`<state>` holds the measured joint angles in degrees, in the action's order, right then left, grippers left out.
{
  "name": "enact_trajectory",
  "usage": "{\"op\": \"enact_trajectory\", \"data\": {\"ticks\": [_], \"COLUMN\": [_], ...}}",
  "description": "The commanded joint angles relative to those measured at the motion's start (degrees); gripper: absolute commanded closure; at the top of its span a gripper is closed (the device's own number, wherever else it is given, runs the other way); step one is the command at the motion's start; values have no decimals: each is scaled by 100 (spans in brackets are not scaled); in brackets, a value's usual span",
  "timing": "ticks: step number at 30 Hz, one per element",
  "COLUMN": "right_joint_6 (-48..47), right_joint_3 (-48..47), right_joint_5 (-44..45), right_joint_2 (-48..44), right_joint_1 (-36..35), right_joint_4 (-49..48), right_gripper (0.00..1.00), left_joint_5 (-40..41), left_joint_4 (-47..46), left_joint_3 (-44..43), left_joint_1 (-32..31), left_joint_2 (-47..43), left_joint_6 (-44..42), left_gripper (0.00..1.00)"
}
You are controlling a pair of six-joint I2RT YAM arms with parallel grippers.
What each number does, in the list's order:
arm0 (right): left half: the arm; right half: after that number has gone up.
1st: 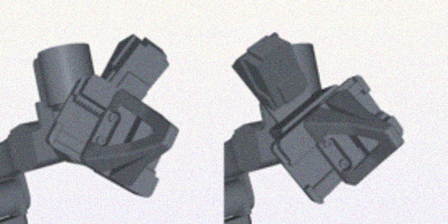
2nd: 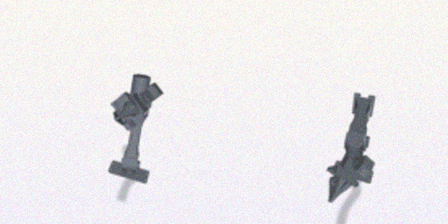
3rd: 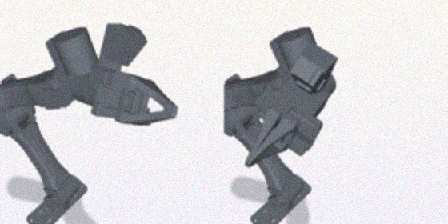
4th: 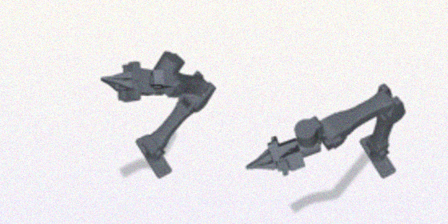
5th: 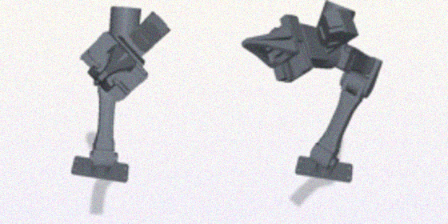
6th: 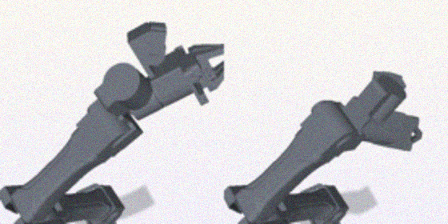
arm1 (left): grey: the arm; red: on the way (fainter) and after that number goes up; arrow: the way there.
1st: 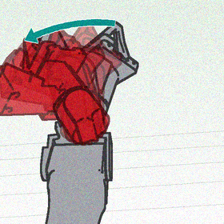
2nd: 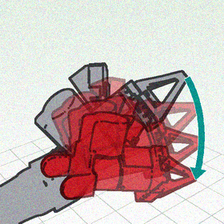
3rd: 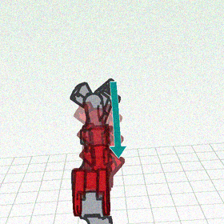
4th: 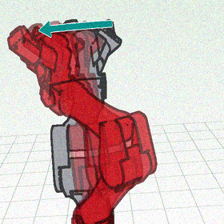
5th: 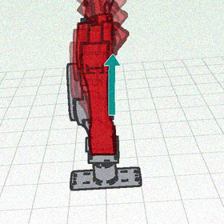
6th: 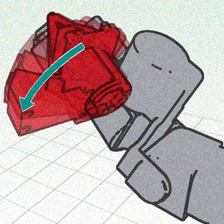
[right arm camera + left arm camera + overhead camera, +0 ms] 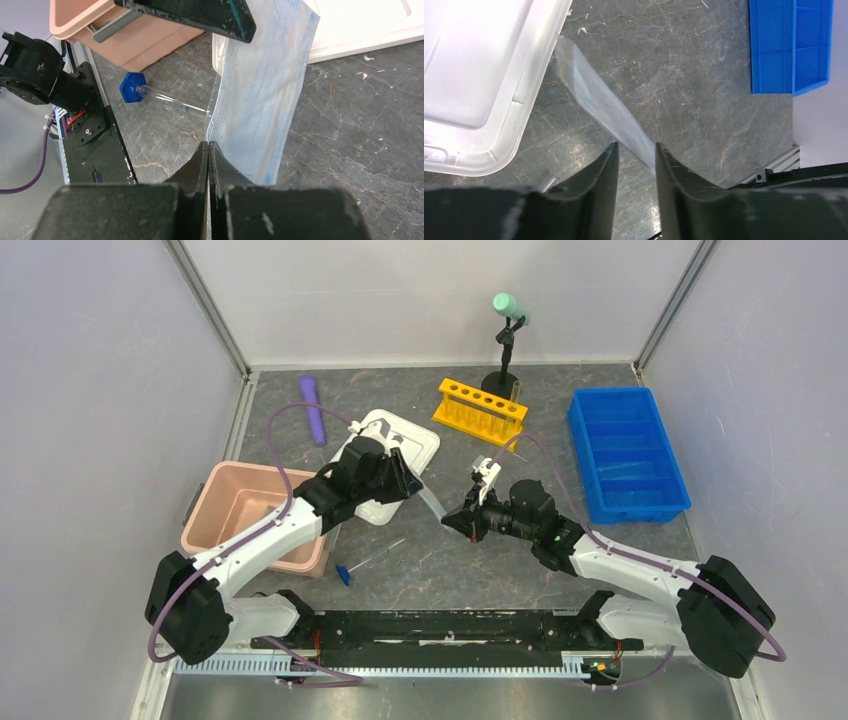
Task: Organize the chemistry lab equipment
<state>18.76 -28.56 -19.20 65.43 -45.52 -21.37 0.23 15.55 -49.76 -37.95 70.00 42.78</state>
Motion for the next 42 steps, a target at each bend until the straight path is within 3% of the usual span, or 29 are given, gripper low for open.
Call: {"op": "enact_trajectory", "data": {"ticks": [1, 5, 10, 15, 20, 21, 32, 37, 42], "right_joint_6": [27, -20, -77, -48, -76, -93, -119, -203, -182], "right_joint_3": [96, 52, 61, 60, 87, 95, -9, -215, -273], "right_joint_5": [79, 29, 63, 128, 358, 375, 661, 564, 468], "right_joint_2": [54, 163, 171, 74, -137, -171, -66, 298, 630], "right_joint_1": [-73, -75, -77, -72, -75, -77, -72, -73, -71], "right_joint_4": [-353, -276, -269, -217, -38, -10, 281, 428, 349], "right_gripper": [100, 94, 84, 53, 6, 2, 2, 2, 2], "left_joint_5": [-89, -99, -49, 403, 950, 1083, 3606, 5062, 5926], "left_joint_4": [-296, -239, 19, 334, 730, 857, 2232, 3134, 3525], "left_joint_3": [-43, -85, -219, -418, -709, -779, -1387, -1657, -1398], "left_joint_1": [16, 16, 16, 24, 25, 25, 34, 46, 68], "left_joint_2": [-52, -129, -245, -480, -845, -918, -2090, -2342, -2643], "left_joint_6": [107, 42, -130, -268, -569, -635, -1294, -1284, -1099], "left_gripper": [69, 97, 98, 98, 98, 98, 98, 98, 98]}}
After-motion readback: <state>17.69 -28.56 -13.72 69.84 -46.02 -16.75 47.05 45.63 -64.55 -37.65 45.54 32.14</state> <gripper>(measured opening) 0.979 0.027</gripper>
